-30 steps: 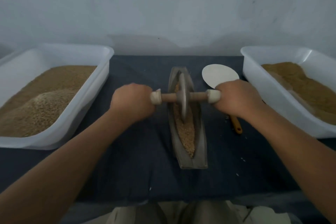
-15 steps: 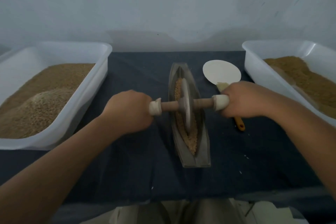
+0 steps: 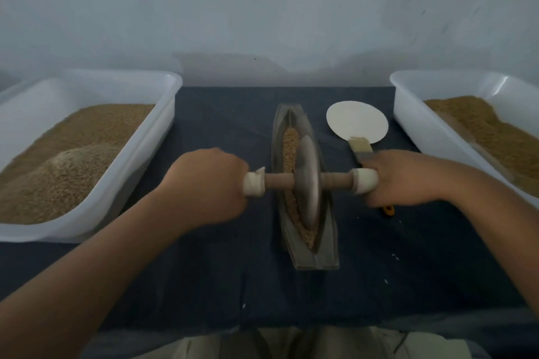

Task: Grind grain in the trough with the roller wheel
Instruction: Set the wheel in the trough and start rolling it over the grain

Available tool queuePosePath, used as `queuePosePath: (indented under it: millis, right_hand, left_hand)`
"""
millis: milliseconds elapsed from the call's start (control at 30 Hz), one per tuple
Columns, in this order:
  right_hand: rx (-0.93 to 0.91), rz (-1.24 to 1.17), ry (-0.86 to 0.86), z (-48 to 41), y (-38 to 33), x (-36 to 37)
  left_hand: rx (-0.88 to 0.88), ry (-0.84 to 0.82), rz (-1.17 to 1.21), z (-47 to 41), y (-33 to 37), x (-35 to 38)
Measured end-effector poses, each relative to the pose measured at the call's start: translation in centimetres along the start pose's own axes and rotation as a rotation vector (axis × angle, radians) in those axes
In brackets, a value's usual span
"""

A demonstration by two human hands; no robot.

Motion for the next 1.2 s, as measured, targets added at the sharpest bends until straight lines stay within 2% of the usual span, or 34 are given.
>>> queuePosePath:
  millis: [67, 100, 233, 300, 367, 500, 600, 700, 833, 933, 1067, 1200]
  right_hand:
    - [0.009, 0.000, -0.006, -0.7, 0.1, 0.3]
    - [0.038, 0.030, 0.047, -1.7, 0.2, 0.2]
    - [0.176, 0.195, 0.506, -5.7, -0.2, -2.9]
    - [0.189, 0.208, 0.593, -6.7, -0.7, -4.3]
    - [0.183, 0.224, 0.506, -6.8, -1.0, -5.1]
    - [0.050, 0.206, 0.238, -2.8, -1.3, -3.3]
    - [-0.050, 0.160, 0.095, 1.1, -2.0, -1.8]
    - [-0.047, 0.157, 0.114, 0.1, -1.8, -2.0]
    - [0.113, 0.215, 0.353, -5.2, -0.6, -3.9]
    - [0.174, 0.240, 0.426, -7.0, -0.5, -4.8]
    - [0.094, 0.179, 0.237, -3.9, -0.4, -2.8]
    - [-0.002, 0.087, 0.068, 1.4, -0.6, -0.3]
  left_hand:
    - [0.001, 0.024, -0.027, -0.8, 0.1, -0.2]
    - [-0.024, 0.037, -0.027, -1.8, 0.0, -0.2]
    - [-0.198, 0.092, 0.024, -7.9, -1.5, -0.1]
    - [-0.244, 0.106, 0.054, -9.4, -2.2, 0.2]
    - [-0.249, 0.101, 0.089, -8.8, -2.1, 0.4]
    - [-0.186, 0.040, 0.109, -2.7, -1.3, 1.5]
    - [-0.137, 0.116, 0.079, 2.2, -0.8, 1.6]
    - [-0.137, 0.158, 0.077, 1.8, -0.5, 1.9]
    - [-0.212, 0.183, 0.054, -5.4, -1.3, 1.0]
    - [-0.226, 0.164, 0.053, -8.5, -1.6, 0.1]
    - [-0.141, 0.117, 0.040, -3.9, -0.7, 0.6]
    - [0.041, 0.256, -0.089, 2.5, 0.8, 0.1]
Point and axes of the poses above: each hand's wrist, its own z-axis away from the middle knuckle, its own x-axis out of the palm, y = z × x, the point moved 5 cm from there along -z, towards the middle knuckle, and after that the axes turned 12 degrees about z, right-handed, at the moved point
